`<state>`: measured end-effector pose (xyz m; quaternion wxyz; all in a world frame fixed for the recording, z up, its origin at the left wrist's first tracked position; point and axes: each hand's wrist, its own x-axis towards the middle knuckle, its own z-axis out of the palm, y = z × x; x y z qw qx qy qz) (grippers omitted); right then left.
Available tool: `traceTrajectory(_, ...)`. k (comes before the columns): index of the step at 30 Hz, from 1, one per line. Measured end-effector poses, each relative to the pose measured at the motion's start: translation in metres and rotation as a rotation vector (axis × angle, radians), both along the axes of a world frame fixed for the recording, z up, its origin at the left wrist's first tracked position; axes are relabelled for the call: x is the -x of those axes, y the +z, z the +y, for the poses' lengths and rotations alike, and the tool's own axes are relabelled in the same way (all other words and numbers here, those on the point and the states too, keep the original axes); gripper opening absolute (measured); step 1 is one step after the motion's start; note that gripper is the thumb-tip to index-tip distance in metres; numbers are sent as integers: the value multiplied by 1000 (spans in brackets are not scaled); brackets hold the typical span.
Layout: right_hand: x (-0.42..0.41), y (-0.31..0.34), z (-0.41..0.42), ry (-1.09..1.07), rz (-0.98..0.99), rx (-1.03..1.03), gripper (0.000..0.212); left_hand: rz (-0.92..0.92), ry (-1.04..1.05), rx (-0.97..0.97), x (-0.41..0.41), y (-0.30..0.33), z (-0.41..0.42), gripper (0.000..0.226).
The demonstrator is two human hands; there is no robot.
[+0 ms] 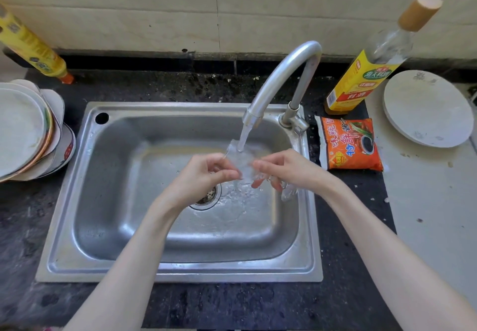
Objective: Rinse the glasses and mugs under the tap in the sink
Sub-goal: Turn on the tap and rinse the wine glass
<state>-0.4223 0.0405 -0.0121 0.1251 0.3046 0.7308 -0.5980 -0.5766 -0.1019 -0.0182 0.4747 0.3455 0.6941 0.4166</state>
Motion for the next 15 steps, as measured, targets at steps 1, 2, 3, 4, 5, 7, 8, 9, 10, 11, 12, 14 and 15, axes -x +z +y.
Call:
traceTrajectory(1,1,-2,-3,-10,-11,-37,35,-6,70,-3,-4,1,2,13)
traceTrajectory(2,2,-5,-7,-9,-23,-95,44,-10,154,-6,-9,0,5,17)
traceTrajectory(3,2,-7,-11,-12,-36,-161,52,-17,238,-20,-14,1,7,24)
traceTrajectory(4,3,-9,-14,-27,-32,-202,55,-21,298,-33,-15,-1,8,28)
traceTrajectory(5,3,-9,-16,-57,-14,-202,54,-25,301,-43,-16,-1,9,28)
traceTrajectory(7,2,-7,-13,-86,30,-111,39,-33,130,-15,-11,0,7,15)
traceTrajectory(8,1,-3,-9,-61,37,-73,26,-54,15,15,-8,0,5,10)
traceTrajectory(9,0,0,-6,-17,36,-41,13,-70,-80,54,-5,-1,2,12)
traceTrajectory(10,-1,3,-3,30,36,-20,8,-67,-137,86,-3,-2,-1,13)
traceTrajectory(11,-2,6,-3,66,32,-6,12,-61,-145,103,-2,-3,-3,13)
traceTrajectory(12,-3,7,-3,91,24,-4,15,-52,-115,93,-3,-3,-4,11)
traceTrajectory(14,-3,8,-3,82,27,-11,12,-58,38,46,-8,-3,-2,11)
traceTrajectory(15,-2,6,-4,63,27,-20,7,-68,131,28,-12,-2,-1,14)
